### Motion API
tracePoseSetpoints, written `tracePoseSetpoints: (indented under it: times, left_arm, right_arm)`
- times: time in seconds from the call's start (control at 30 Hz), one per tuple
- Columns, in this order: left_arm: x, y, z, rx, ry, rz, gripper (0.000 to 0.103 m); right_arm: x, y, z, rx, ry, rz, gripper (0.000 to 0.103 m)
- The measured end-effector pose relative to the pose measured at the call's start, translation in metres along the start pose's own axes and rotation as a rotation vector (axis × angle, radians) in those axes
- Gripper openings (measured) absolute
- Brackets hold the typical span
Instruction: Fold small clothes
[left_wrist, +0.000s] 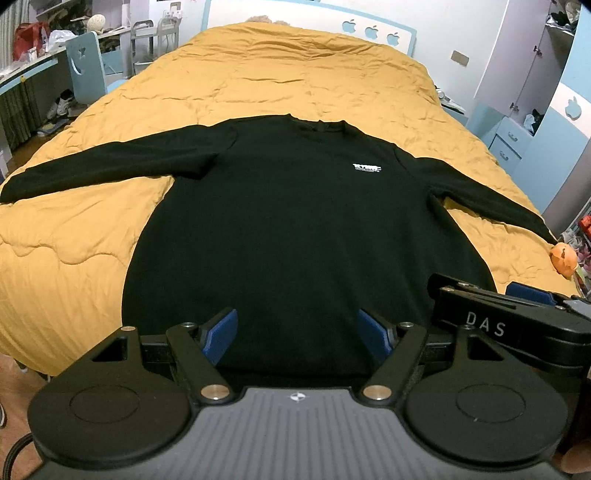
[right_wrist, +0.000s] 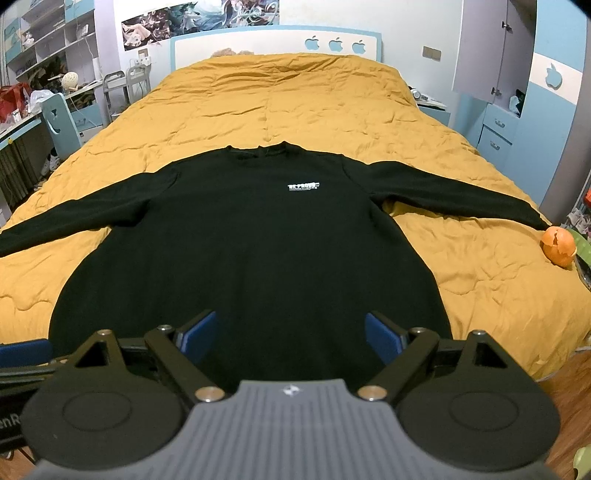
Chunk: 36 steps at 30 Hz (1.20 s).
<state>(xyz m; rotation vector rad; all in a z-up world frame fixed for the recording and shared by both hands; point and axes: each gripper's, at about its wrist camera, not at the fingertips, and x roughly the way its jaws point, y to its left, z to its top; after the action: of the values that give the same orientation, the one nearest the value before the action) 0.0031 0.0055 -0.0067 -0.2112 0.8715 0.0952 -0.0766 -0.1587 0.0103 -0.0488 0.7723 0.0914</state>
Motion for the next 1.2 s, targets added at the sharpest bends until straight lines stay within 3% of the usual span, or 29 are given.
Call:
tracePoseSetpoints:
  times: [1.2]
  left_arm:
    - [0.0011,-0.0007,0.0006,-0.001,0.012,0.006,0.087]
  right_arm:
    - [0.0002,0.0006,0.0024,0.005,0.011,-0.002,0.083]
